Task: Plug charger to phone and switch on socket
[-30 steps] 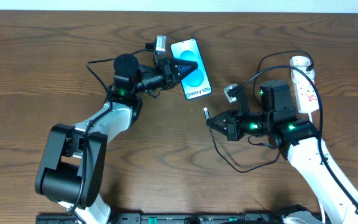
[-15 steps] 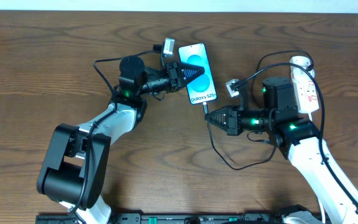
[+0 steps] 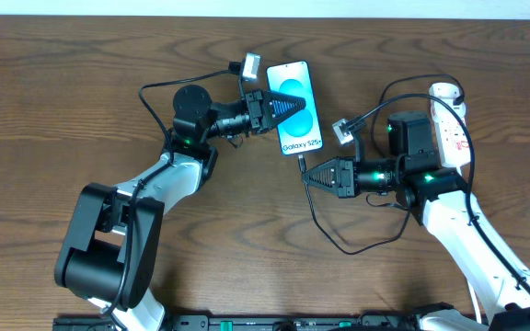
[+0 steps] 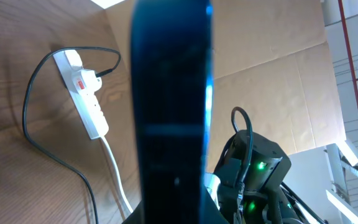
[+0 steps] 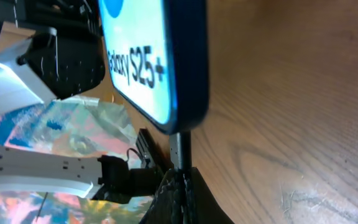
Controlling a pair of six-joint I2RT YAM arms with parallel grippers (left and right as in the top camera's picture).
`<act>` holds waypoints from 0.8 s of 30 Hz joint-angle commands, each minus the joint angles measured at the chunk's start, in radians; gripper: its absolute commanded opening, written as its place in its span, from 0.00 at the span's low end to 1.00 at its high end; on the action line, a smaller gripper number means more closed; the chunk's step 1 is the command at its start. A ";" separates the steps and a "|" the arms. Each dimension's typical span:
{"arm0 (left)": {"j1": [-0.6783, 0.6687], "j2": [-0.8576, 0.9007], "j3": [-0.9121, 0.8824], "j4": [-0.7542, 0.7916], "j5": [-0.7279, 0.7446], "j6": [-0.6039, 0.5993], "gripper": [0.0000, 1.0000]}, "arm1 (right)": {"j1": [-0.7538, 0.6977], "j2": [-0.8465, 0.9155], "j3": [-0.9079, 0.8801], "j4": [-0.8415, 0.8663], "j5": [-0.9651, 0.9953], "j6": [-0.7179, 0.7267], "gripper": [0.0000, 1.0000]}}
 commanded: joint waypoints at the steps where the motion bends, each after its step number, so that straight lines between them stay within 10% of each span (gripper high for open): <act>1: 0.010 -0.015 0.026 0.007 0.024 -0.007 0.07 | -0.005 -0.001 -0.002 0.003 -0.028 -0.089 0.01; 24: 0.029 -0.014 0.026 -0.019 0.049 -0.003 0.07 | -0.010 -0.005 -0.002 0.056 -0.005 -0.067 0.01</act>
